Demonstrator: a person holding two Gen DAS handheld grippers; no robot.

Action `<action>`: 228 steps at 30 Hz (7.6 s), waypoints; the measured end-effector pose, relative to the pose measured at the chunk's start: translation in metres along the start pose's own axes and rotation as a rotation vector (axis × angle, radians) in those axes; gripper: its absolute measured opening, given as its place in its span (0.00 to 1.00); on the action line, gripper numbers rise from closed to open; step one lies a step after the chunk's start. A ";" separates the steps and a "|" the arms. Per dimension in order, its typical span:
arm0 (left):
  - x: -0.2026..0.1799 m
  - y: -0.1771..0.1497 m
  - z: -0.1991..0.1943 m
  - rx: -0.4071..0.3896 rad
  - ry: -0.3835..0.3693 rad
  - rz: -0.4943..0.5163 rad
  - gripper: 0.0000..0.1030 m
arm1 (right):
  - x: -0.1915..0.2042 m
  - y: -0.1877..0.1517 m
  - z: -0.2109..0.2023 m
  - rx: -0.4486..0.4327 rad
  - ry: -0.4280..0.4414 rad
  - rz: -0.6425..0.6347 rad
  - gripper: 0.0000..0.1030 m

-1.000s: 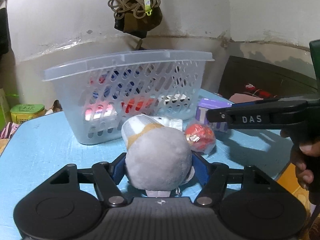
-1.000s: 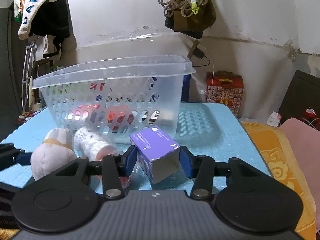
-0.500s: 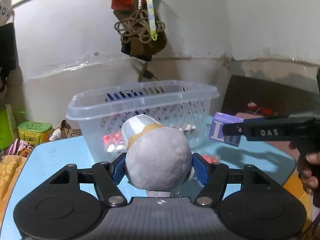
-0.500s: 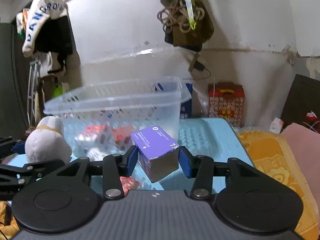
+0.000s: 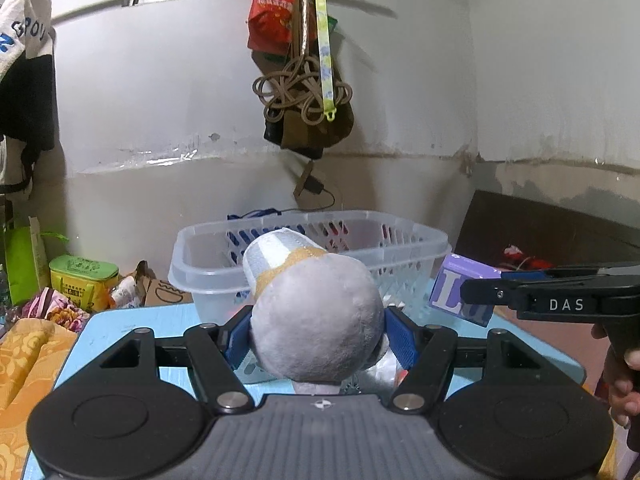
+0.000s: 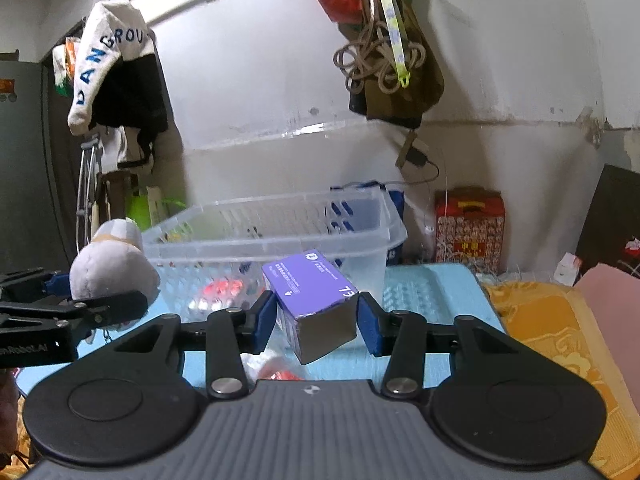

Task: Organize objects

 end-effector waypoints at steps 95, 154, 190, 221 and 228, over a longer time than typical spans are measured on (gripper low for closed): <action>-0.010 -0.044 0.062 0.260 0.026 -0.003 0.89 | 0.002 -0.065 0.034 0.244 0.018 -0.125 0.55; 0.008 -0.039 0.031 0.159 0.097 0.047 0.72 | 0.014 -0.056 0.037 0.218 0.041 -0.096 0.54; 0.044 0.102 0.115 0.143 0.083 -0.200 0.72 | -0.015 0.094 0.111 0.102 -0.002 -0.032 0.57; 0.037 0.088 0.029 0.128 0.189 -0.116 1.00 | -0.010 0.079 0.032 0.070 -0.138 -0.056 1.00; 0.025 0.074 0.026 0.139 0.182 -0.106 1.00 | -0.005 0.049 0.026 0.117 -0.120 0.001 1.00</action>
Point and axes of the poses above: each gripper's, at about its wrist camera, not at the fingertips, and z roughly the way its jaws point, x to its left, y to its top, the point moved 8 cm from there along z, roughly the way its jaws point, and after that the axes turned 3 degrees about -z, right-handed, at the moved point
